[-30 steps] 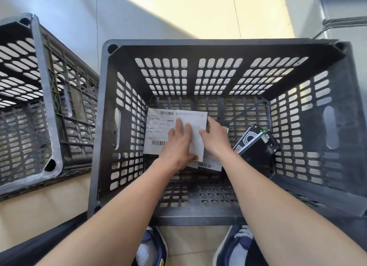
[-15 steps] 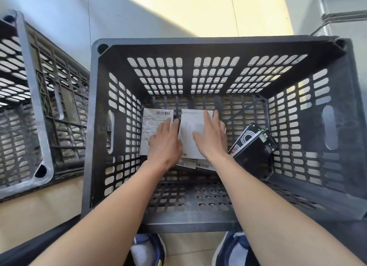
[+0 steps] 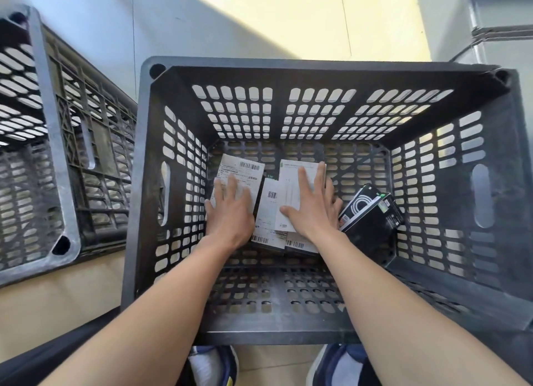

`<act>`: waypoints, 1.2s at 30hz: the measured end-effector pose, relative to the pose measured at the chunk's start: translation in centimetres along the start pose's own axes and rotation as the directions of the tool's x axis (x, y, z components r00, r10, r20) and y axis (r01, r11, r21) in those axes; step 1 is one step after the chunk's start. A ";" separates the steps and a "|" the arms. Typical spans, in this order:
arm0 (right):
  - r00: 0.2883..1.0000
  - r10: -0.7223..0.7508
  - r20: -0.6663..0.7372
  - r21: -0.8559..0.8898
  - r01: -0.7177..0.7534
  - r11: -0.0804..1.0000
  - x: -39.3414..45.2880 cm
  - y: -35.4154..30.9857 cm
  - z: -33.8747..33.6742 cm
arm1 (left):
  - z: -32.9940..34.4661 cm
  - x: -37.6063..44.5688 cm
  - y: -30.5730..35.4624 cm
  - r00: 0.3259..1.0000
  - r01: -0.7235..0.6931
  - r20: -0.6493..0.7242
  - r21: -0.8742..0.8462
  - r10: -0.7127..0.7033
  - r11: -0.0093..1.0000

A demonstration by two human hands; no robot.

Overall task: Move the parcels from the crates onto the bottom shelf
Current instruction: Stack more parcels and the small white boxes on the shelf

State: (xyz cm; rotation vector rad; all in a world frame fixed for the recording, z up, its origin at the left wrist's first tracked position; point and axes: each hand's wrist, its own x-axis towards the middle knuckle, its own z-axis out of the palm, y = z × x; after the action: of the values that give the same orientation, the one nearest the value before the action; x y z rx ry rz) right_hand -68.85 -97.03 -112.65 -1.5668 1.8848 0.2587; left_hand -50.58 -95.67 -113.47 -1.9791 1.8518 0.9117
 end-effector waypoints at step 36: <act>0.979 -0.037 -0.203 -0.035 0.030 0.999 -8.0 -0.2 -8.1 | -7.3 -6.5 2.6 0.972 -0.061 -0.230 -0.043 0.049 0.997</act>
State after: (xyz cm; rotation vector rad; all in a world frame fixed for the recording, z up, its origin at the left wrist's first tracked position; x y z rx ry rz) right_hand -71.10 -95.04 -101.69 -1.6997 2.0153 0.1172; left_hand -51.15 -95.24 -103.39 -2.1518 2.0337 0.7802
